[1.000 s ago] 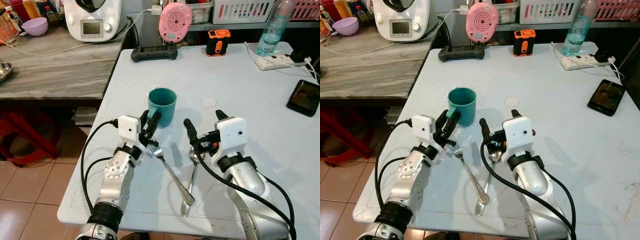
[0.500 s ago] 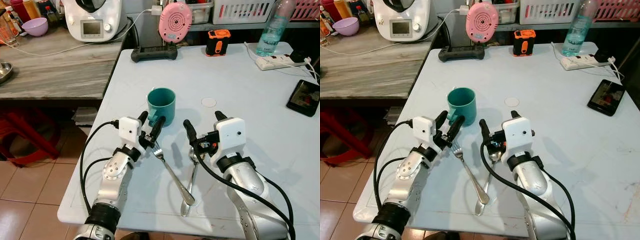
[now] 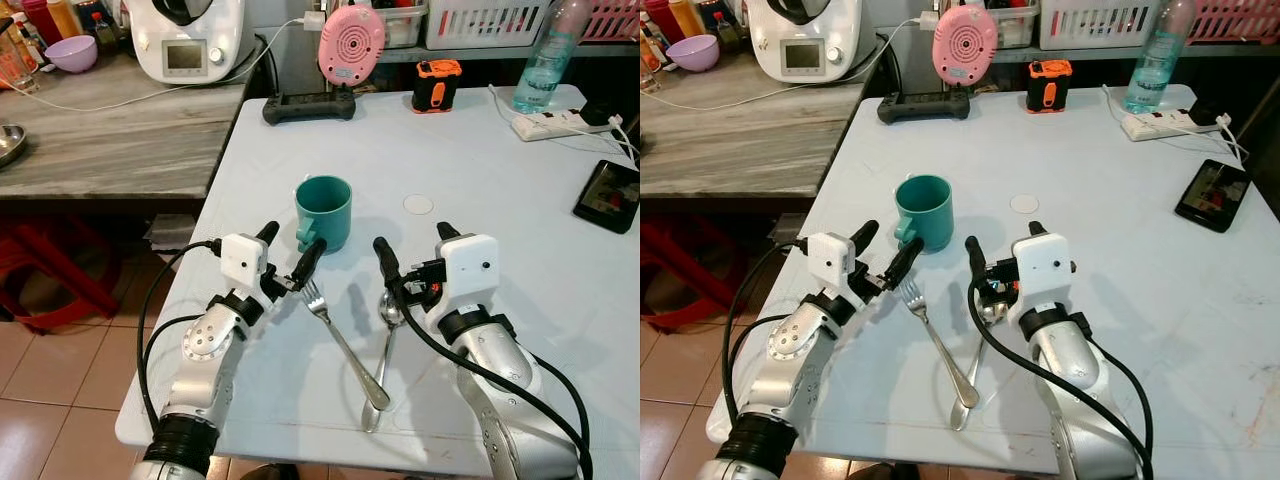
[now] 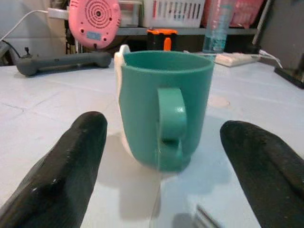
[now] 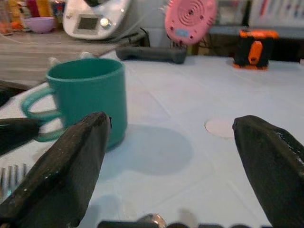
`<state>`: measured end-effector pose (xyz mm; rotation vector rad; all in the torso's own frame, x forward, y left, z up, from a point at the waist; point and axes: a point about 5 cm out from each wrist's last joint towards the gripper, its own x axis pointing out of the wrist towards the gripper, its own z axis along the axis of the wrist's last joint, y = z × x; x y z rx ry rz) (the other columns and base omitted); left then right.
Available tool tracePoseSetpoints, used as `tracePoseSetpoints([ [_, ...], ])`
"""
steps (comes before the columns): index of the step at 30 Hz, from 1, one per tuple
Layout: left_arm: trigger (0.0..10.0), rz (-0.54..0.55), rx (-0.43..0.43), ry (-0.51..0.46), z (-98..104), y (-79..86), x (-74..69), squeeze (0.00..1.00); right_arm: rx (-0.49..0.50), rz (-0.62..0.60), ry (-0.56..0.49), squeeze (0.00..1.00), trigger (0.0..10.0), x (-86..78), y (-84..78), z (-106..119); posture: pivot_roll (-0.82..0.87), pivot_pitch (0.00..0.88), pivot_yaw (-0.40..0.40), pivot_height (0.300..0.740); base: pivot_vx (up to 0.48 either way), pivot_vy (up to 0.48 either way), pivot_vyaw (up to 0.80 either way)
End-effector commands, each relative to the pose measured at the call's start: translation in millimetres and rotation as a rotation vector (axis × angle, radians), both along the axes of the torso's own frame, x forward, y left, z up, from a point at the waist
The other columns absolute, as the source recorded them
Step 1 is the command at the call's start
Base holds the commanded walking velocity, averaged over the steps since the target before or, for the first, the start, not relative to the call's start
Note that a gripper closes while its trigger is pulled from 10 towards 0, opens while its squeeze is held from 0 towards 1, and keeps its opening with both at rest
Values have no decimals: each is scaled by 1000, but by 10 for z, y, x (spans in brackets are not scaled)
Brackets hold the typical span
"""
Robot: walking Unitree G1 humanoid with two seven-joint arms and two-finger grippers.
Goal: Setting the table
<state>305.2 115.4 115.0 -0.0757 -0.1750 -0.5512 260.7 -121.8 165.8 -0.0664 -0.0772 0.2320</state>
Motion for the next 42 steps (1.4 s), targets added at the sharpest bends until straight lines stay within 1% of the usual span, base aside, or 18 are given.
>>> tracePoseSetpoints([
  [1, 10000, 16, 14, 2, 10, 101, -31, 1000, 18, -10, 38, 0, 10000, 2, 2, -51, -157, 117, 104, 740, 0, 0, 0],
  [3, 10000, 48, 30, -1, 25, 195, -83, 1000, 36, -11, 56, 0, 10000, -13, 15, -78, -151, 121, 105, 740, 0, 0, 0],
  [6, 10000, 48, 30, -1, 25, 195, -83, 1000, 36, -11, 56, 0, 10000, -13, 15, -78, -151, 121, 105, 740, 0, 0, 0],
  [8, 10000, 108, 43, -8, 49, 319, -124, 1000, 45, -3, 67, 0, 10000, -19, 32, -97, -144, 124, 105, 740, 0, 0, 0],
  [9, 10000, 108, 43, -8, 49, 319, -124, 1000, 45, -3, 67, 0, 10000, -19, 32, -97, -144, 124, 105, 740, 0, 0, 0],
  [11, 10000, 180, 54, -14, 74, 449, -149, 1000, 16, 20, 45, 0, 10000, -33, 61, -87, -132, 127, 105, 740, 0, 0, 0],
  [16, 10000, 246, 62, -23, 106, 556, -171, 1000, 37, 58, 29, 0, 10000, -61, 93, -75, -132, 127, 105, 740, 0, 0, 0],
  [18, 10000, 332, 80, -20, 121, 695, -230, 1000, 70, 52, 71, 0, 10000, -90, 63, -124, -115, 131, 107, 740, 0, 0, 0],
  [19, 10000, 332, 80, -20, 121, 695, -230, 1000, 70, 52, 71, 0, 10000, -90, 63, -124, -115, 131, 107, 740, 0, 0, 0],
  [21, 10000, 461, 147, 34, 65, 848, -308, 1000, 71, 31, 109, 0, 10000, -125, 2, -190, -106, 134, 112, 740, 0, 0, 0],
  [22, 10000, 461, 147, 34, 65, 848, -308, 1000, 71, 31, 109, 0, 10000, -125, 2, -190, -106, 134, 112, 740, 0, 0, 0],
  [24, 10000, 500, 166, 74, 13, 907, -394, 1000, 77, 23, 120, 0, 10000, -153, -30, -222, -99, 133, 112, 740, 0, 0, 0],
  [28, 10000, 483, 153, 87, 1, 880, -398, 1000, 88, 25, 124, 0, 10000, -153, -21, -230, -100, 133, 109, 740, 0, 0, 0],
  [29, 10000, 483, 146, 94, 5, 851, -379, 412, 90, 29, 120, 0, 10000, -147, -11, -223, -100, 133, 109, 740, 0, 0, -800],
  [30, 10000, 483, 146, 94, 5, 851, -379, 412, 90, 29, 120, 0, 10000, -147, -11, -223, -100, 133, 109, 740, 0, 0, -800],
  [31, 10000, 470, 140, 100, 19, 812, -361, 0, 91, 32, 118, 0, 10000, -140, -6, -215, -105, 131, 107, 740, 0, 0, -800],
  [38, 10000, 447, 125, 116, 41, 733, -340, 0, 90, 28, 112, 0, 10000, -118, -12, -201, -105, 131, 107, 740, 0, 0, -800],
  [42, 10000, 447, 120, 119, 44, 716, -337, 0, 98, 24, 104, 0, 10000, -118, -12, -203, -103, 126, 103, 740, 0, 0, 0],
])
